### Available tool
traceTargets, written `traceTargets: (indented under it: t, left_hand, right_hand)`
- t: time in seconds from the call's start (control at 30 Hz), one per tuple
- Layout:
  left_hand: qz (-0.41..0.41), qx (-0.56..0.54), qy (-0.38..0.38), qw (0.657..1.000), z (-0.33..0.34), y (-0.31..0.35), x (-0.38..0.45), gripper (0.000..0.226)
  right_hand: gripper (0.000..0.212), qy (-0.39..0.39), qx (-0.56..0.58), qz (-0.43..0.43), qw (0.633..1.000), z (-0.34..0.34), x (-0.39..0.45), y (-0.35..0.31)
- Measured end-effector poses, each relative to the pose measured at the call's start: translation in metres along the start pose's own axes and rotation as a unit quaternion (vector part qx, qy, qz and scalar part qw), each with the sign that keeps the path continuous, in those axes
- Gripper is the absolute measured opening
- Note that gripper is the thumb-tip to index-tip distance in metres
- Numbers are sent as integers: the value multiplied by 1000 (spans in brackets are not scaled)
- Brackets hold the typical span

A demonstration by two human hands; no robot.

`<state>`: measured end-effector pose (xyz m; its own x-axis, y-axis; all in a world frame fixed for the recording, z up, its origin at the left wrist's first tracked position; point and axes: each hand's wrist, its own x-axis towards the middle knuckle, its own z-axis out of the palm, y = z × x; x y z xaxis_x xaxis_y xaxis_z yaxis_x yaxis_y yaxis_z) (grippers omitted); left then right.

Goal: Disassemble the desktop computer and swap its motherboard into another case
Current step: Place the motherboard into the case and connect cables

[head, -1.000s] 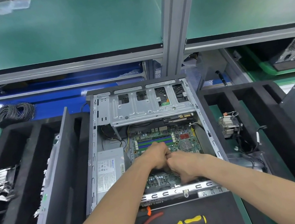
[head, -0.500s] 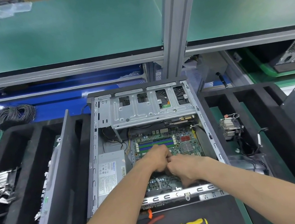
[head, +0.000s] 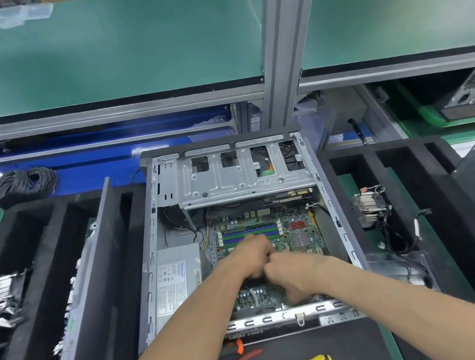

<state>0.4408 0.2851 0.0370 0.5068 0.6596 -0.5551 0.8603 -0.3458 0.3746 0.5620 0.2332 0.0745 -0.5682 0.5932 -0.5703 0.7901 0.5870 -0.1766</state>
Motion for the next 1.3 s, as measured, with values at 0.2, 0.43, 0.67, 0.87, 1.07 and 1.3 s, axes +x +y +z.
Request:
traceTargets:
  t: [0.2,0.43,0.67,0.87,1.07,1.3]
  left_hand:
    - [-7,-11,18,1000,3,0,-2,35]
    - [-105,-291,-29,951,-10,0,-7,26]
    - [-155,-359,-137,910,-25,4,-15,18]
    - [-103,-184,127,969,-24,-2,-19,24]
    - [-218,-178,292,914,-25,-1,-21,40]
    - [-297,-128,236,917,-33,-18,-14,26]
  right_hand:
    - [5,45,-24,45,998,2,1,7]
    - [21,138,2,192,972,-2,-3,14]
    - [25,160,47,285,944,-3,-2,14]
    - [30,131,116,307,935,-5,-3,16]
    - [15,238,315,381,836,-25,6,25]
    - [17,302,469,421,715,-16,26,42]
